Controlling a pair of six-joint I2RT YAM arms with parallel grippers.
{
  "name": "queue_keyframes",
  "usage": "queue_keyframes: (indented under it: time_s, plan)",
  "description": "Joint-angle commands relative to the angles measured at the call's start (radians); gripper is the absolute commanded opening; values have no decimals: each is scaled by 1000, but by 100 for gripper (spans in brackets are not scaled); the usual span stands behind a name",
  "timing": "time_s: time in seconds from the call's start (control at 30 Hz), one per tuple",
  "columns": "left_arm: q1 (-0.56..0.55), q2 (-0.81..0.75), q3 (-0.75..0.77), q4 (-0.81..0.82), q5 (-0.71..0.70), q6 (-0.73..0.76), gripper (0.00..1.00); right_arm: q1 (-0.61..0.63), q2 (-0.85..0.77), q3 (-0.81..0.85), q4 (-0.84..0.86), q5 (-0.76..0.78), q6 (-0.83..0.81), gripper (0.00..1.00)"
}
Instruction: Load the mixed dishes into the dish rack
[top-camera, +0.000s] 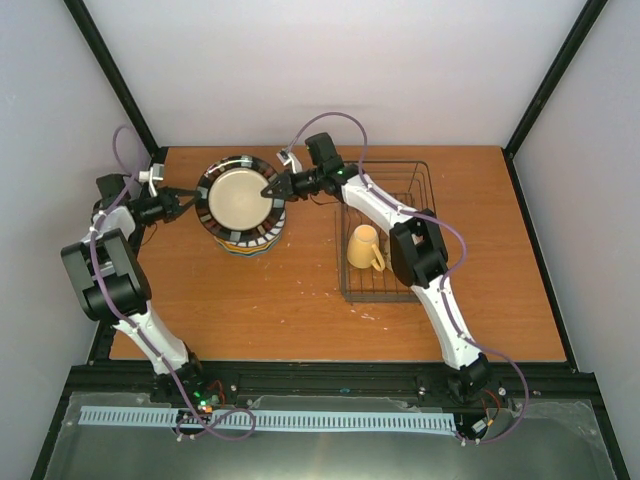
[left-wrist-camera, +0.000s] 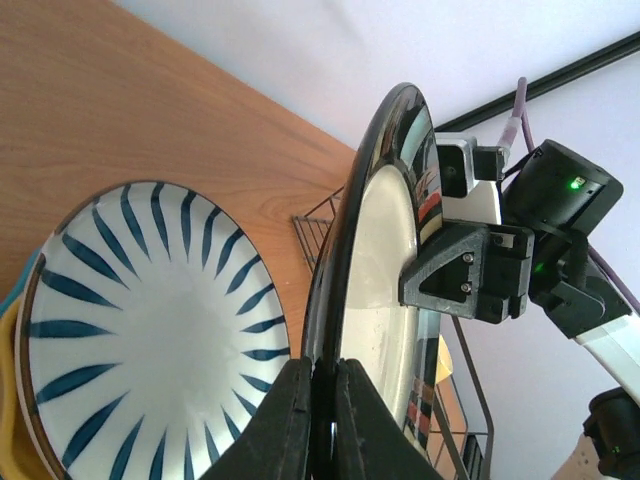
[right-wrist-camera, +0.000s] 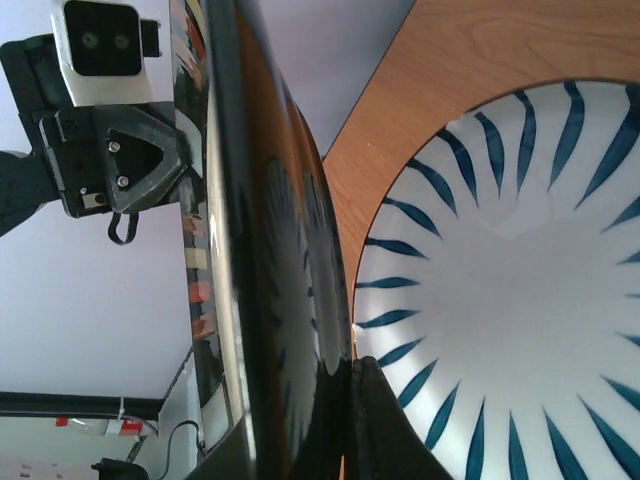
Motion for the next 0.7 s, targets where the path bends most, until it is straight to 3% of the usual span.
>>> queue_keyframes:
  time_s: [0.0,0.07,0.23,0.3,0.4,0.43,0.47,0.67]
  plan:
    - [-15,-36,38,28,120,-37,1,41,-5,72,159,-139,74,3]
    - [-14,-33,51,4,103,-23,4,40,-26,83,141,-128,54,3]
    - [-14,-31,114,-92,-2,28,42,29,-70,154,-6,-38,-23,3]
    - [-13,-30,149,-126,-21,47,43,16,-94,172,-53,0,-34,3]
    - [-13,-36,199,-150,-63,53,57,-2,-128,190,-118,50,-68,3]
    - [-13,-40,215,-156,-83,51,70,-8,-138,207,-157,75,-85,3]
    - [-12,-47,230,-159,-102,49,96,-13,-144,215,-185,93,-102,3]
    - [-12,-114,326,-161,-296,17,100,-53,-228,218,-296,246,-162,3]
